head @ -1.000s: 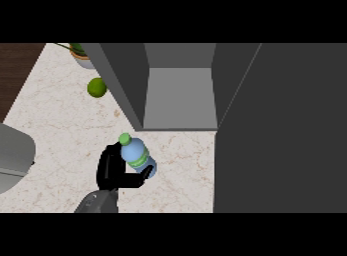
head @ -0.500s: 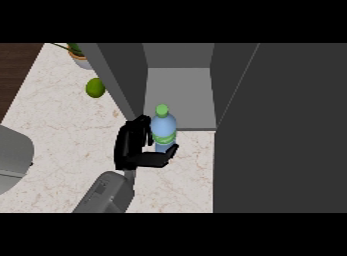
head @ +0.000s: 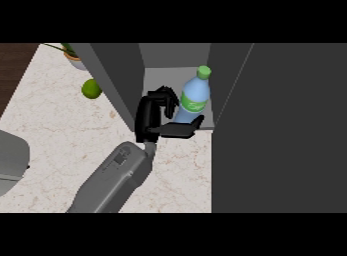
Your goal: Pick up the bottled water, place it into the cabinet and close the cabinet
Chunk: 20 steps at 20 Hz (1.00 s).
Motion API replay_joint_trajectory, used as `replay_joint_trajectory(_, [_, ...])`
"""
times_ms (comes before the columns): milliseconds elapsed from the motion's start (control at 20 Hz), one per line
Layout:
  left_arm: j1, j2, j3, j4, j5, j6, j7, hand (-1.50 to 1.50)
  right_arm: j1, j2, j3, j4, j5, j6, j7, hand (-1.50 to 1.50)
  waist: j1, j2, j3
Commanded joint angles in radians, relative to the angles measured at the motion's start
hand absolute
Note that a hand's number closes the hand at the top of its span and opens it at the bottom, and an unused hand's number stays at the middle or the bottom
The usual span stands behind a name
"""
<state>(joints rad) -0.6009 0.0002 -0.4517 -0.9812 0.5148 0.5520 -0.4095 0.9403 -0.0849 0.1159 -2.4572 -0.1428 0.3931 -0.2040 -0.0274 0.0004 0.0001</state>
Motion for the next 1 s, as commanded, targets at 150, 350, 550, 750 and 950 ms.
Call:
replay_joint_trajectory(150, [-0.218,0.0,-0.003,0.206,0.087,0.151,0.035,1.5,0.009,-0.008,-0.016,-0.061,-0.096,0.026,0.023,-1.5,-0.035,0.009,-0.001])
replay_joint_trajectory(350, [-0.285,0.0,0.055,0.358,0.112,0.053,-0.008,1.5,-0.013,-0.02,-0.099,-0.029,-0.14,0.034,0.009,-1.5,-0.029,0.01,0.0])
replay_joint_trajectory(550, [-0.38,0.001,0.048,0.52,0.009,0.073,0.004,1.5,-0.049,-0.029,-0.115,-0.039,-0.153,0.032,0.033,-1.5,-0.026,0.015,0.0])
replay_joint_trajectory(750, [-0.418,0.016,0.076,0.653,0.003,0.088,-0.001,1.5,-0.058,-0.014,-0.075,-0.078,-0.132,0.025,0.058,-1.5,-0.037,0.024,-0.002])
replay_joint_trajectory(950, [-0.441,0.009,0.145,0.721,0.039,0.129,-0.033,1.5,-0.014,-0.033,-0.113,-0.047,-0.181,0.072,0.02,-1.5,-0.055,0.023,-0.001])
